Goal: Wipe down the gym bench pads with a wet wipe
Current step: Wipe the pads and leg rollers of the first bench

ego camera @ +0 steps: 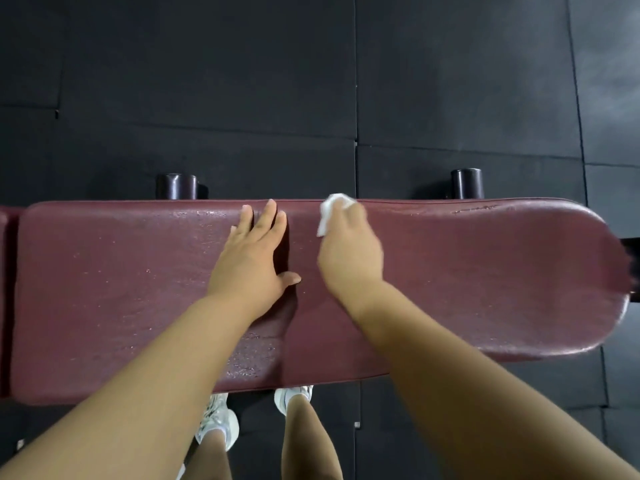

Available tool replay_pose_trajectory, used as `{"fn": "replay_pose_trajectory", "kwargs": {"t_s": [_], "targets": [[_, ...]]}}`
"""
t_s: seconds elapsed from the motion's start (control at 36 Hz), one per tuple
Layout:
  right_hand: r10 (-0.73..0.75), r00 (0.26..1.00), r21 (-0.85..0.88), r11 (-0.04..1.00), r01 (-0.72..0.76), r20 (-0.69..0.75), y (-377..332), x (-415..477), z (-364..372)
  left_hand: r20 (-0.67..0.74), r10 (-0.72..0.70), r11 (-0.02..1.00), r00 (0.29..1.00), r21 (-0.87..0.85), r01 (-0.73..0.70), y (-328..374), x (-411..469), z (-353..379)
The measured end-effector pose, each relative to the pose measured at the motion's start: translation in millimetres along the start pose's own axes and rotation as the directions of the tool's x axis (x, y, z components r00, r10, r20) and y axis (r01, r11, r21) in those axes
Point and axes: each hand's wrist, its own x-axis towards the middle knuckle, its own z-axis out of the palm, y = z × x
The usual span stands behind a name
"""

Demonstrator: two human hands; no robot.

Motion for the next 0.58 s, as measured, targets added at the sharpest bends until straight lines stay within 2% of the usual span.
{"fn": "replay_pose_trajectory", "kwargs": {"t_s": [0.03, 0.08, 0.14, 0.17, 0.22, 0.28, 0.36, 0.42, 0.47, 0.53, 0.58], "targets": [[-0.184, 0.983, 0.019, 0.983, 0.183, 0.021, -12.7, -8.8, 7.4, 0.004, 0.017, 0.999, 1.000, -0.031, -0.017, -5.2, -1.4, -2.1], [-0.418, 0.903, 0.032, 0.908, 0.417, 0.102, -23.5, -21.0, 9.7, -0.007, 0.046, 0.998, 0.999, -0.044, -0.046, -20.4, -8.6, -7.9], [-0.525, 0.845, -0.046, 0.846, 0.531, 0.101, -15.1, -19.8, 4.4, -0.018, 0.039, 0.998, 0.999, 0.041, -0.038, -39.7, -21.4, -14.4], [-0.518, 0.848, -0.090, 0.845, 0.528, 0.112, -7.9, -17.5, 0.5, -0.026, 0.014, 0.996, 1.000, 0.085, -0.012, -49.8, -29.5, -17.7], [-0.393, 0.916, -0.150, 0.904, 0.401, 0.083, 9.0, -11.0, -7.6, -0.036, -0.044, 0.992, 0.998, 0.119, 0.048, -66.2, -45.6, -23.2], [-0.127, 0.992, -0.165, 0.979, 0.124, -0.006, 21.5, -8.3, -11.5, -0.022, -0.052, 0.991, 0.998, 0.123, 0.054, -77.1, -58.3, -24.9], [0.214, 0.970, -0.111, 0.968, -0.226, -0.112, 11.3, -16.2, -1.4, 0.016, -0.043, 0.990, 0.999, 0.133, 0.040, -85.6, -65.6, -22.5], [0.303, 0.943, -0.062, 0.948, -0.313, -0.134, -14.1, -22.8, 11.2, 0.031, -0.053, 0.989, 0.998, 0.143, 0.048, -88.5, -64.2, -20.1], [0.228, 0.971, -0.012, 0.973, -0.229, -0.068, -39.3, -31.5, 30.4, 0.031, -0.045, 0.990, 0.999, 0.137, 0.040, -91.7, -61.8, -18.1], [-0.047, 0.999, -0.008, 0.999, 0.047, -0.013, -59.7, -46.7, 47.6, 0.033, -0.027, 0.992, 0.999, 0.121, 0.023, -95.1, -60.2, -17.0], [-0.323, 0.945, -0.060, 0.944, 0.325, 0.039, -64.5, -59.6, 50.0, 0.035, -0.010, 0.992, 0.999, 0.123, 0.006, -98.0, -59.3, -16.1]]}}
